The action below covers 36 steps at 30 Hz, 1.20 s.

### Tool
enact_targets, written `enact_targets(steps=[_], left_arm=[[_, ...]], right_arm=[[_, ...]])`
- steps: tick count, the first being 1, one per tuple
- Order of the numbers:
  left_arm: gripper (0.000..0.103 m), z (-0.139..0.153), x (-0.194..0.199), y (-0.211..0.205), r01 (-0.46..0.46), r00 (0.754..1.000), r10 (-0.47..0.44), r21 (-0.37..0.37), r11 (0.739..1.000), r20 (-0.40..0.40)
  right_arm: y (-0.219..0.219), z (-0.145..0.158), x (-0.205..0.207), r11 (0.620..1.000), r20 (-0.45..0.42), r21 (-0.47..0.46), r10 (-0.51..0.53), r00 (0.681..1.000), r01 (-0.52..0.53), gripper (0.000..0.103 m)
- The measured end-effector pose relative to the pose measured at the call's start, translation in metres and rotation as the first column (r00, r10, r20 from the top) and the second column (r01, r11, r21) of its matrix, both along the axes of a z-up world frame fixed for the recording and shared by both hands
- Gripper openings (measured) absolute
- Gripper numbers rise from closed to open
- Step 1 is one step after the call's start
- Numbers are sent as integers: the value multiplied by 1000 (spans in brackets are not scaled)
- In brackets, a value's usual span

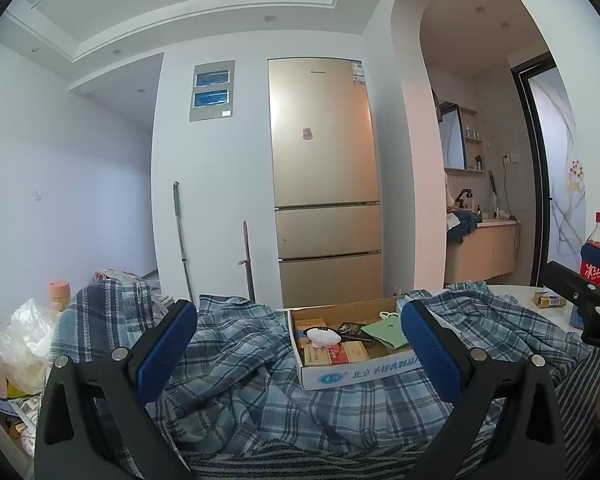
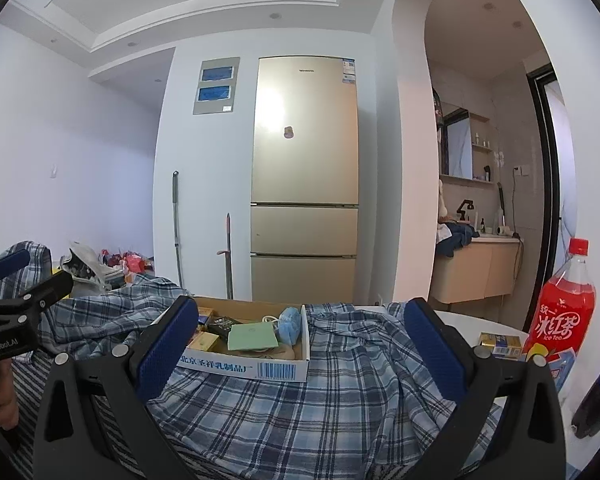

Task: Organize soft objects

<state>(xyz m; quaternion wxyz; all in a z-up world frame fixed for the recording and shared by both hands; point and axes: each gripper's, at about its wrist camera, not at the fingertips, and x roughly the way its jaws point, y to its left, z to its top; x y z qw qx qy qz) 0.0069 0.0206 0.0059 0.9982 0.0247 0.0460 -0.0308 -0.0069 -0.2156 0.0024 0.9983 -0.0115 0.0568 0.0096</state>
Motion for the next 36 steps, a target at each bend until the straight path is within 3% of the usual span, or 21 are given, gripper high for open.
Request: enact_targets(steps=[36], left_arm=[[103,0,-2,5,-18,1000,18,-20,1000,0]], right_arm=[[2,-1,0,1000,-10,-4,2,1000,-2,103]])
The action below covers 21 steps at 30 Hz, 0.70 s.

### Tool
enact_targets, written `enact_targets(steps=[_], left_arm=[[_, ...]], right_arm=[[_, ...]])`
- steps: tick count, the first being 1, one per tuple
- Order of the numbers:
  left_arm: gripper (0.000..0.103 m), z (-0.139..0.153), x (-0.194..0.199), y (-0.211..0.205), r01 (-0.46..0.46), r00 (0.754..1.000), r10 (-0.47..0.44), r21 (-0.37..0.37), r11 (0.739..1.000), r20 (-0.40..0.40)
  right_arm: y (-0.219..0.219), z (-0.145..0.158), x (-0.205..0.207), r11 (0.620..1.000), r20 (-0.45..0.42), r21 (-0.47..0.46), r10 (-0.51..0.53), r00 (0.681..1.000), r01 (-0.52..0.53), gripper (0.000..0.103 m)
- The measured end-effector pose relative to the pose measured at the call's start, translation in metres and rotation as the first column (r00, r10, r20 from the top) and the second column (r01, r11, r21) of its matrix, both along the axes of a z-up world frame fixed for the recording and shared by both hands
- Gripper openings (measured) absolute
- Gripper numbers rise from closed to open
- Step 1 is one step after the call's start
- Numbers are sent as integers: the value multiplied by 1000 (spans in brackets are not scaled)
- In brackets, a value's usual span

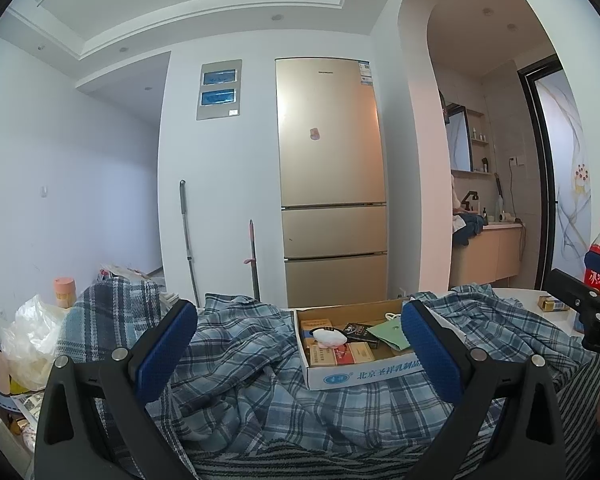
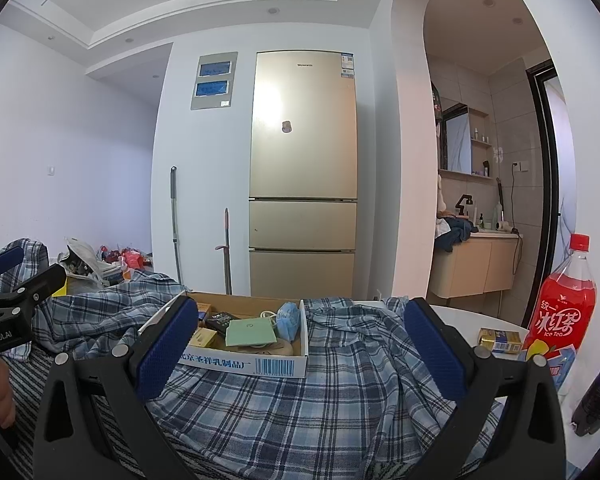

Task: Organize soft objects

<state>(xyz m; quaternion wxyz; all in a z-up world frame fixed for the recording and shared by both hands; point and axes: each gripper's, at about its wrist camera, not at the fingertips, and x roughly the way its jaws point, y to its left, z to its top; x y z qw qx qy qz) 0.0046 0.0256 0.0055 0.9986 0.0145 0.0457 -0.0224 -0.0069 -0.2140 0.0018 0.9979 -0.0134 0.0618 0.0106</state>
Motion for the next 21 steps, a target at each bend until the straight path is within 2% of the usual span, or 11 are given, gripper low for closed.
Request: enact_targets(steps=[21], left_arm=[[103,0,0,-1,1,1000,-1,3,1000,-2]], right_arm=[[-1,0,1,1000,-9,19,-6,1000,7,103]])
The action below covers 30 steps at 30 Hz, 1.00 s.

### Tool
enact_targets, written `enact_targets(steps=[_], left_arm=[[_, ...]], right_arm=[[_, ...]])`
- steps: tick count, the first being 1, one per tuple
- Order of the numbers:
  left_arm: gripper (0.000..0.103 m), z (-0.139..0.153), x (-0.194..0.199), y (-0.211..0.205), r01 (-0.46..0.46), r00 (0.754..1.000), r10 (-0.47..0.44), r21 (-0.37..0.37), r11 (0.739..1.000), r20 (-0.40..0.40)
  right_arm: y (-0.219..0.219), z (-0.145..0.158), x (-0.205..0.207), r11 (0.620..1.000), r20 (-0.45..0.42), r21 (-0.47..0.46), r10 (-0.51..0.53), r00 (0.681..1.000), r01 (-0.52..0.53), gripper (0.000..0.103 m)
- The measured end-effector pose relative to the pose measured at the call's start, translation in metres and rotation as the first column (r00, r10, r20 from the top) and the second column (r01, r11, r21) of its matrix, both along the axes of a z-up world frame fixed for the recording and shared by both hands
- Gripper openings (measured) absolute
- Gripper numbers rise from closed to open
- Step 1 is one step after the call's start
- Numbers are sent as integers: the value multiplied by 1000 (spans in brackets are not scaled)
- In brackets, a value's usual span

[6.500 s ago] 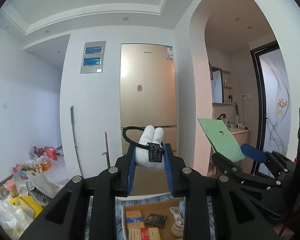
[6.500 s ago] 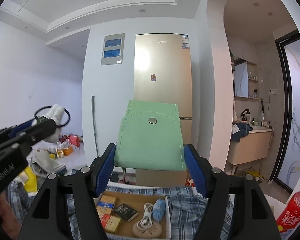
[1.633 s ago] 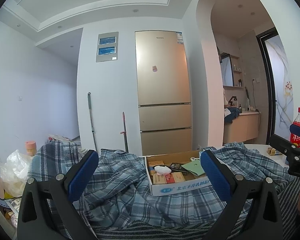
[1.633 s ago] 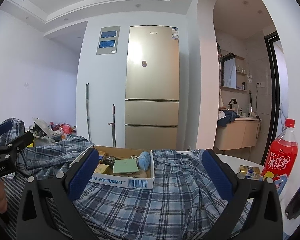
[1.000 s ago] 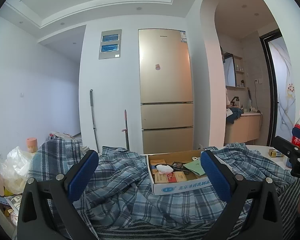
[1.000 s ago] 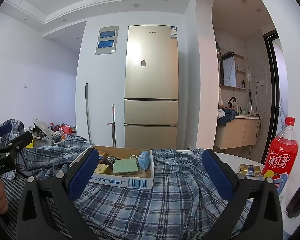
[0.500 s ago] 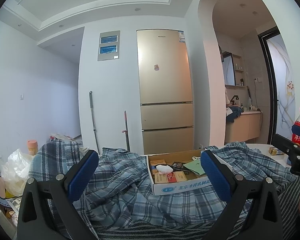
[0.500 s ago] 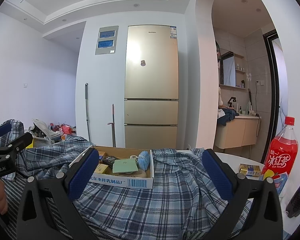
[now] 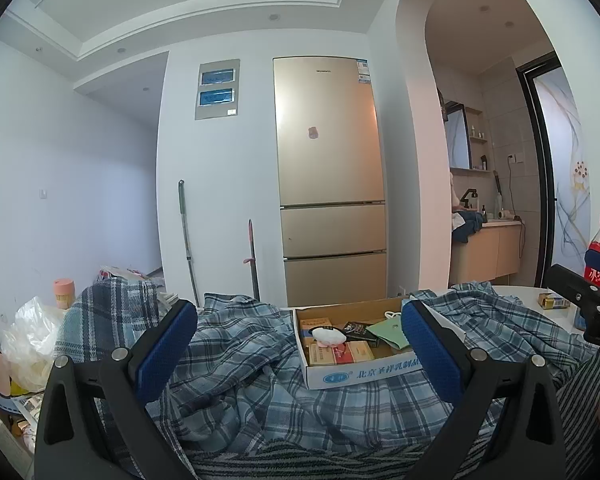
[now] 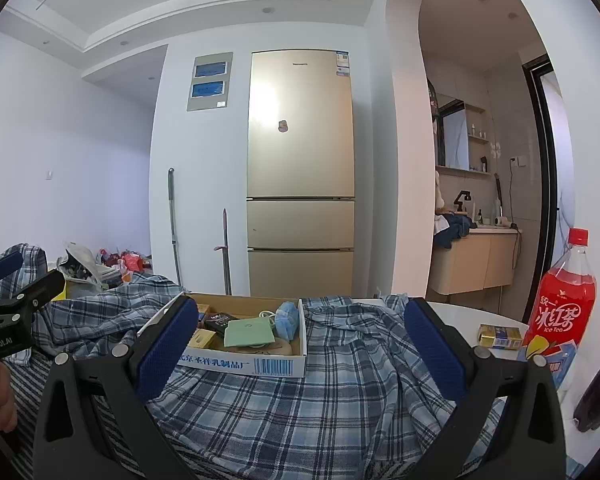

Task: Organize soft objects

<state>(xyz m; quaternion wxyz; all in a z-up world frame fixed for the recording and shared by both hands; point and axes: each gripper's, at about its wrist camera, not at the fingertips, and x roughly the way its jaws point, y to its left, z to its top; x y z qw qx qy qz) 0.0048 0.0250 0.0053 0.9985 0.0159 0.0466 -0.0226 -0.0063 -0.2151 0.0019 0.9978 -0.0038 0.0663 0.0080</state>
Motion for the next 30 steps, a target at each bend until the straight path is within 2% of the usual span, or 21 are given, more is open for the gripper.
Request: enact_targets(steps=[30], left_arm=[[103,0,1,2,-16,1000,15,20,1000,26]], right_arm=[[1,-3,3,1000,-12,8,-11,1000,11,103]])
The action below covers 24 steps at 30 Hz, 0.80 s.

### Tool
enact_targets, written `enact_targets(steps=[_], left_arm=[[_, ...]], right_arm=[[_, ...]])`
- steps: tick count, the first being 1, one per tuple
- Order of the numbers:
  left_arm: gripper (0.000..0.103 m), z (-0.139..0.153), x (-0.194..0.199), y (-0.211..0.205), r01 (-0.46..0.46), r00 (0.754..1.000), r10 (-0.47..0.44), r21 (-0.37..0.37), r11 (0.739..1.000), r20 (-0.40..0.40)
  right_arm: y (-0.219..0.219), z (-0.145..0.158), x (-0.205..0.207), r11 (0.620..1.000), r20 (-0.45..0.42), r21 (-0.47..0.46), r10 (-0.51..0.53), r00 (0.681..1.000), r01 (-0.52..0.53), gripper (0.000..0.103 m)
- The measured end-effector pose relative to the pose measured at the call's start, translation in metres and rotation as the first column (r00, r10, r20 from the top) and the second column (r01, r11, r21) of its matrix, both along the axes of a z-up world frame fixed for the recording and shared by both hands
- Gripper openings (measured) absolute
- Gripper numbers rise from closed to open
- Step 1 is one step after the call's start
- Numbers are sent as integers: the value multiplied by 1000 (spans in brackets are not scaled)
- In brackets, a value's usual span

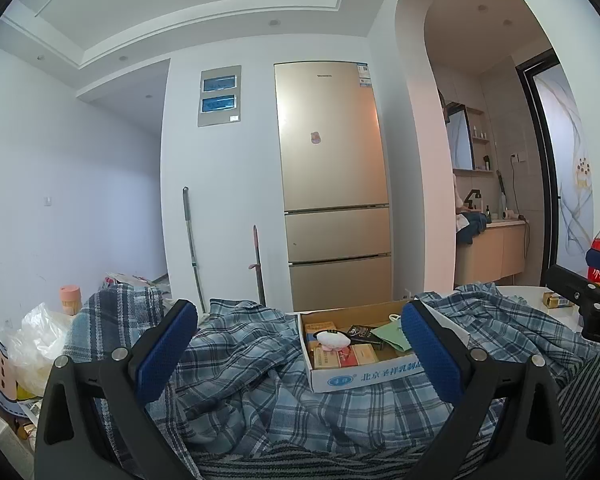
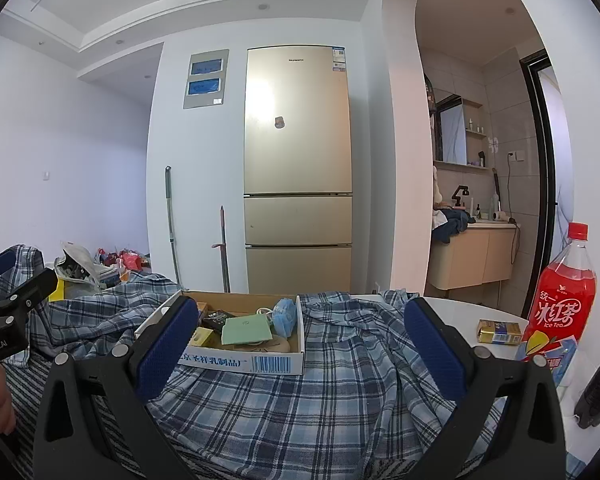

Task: Organize soft objects

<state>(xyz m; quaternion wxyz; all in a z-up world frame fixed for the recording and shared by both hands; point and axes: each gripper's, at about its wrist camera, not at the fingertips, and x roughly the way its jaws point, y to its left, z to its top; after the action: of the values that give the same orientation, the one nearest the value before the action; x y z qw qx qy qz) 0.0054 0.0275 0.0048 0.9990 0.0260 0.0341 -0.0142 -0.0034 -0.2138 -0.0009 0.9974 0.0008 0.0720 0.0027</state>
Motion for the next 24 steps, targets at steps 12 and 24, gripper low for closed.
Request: enact_targets(steps=[12,24], left_arm=[[103,-3,1,-1,1,1000,-1,2,1000,-7],[103,-4,2,-1,7,1000,-7,5,1000,-10]], right_arm=[[0,0,0,1000,-1,1,-1,1000,1,103],[0,1,1,1000,-2,1,-1,1000,1,103]])
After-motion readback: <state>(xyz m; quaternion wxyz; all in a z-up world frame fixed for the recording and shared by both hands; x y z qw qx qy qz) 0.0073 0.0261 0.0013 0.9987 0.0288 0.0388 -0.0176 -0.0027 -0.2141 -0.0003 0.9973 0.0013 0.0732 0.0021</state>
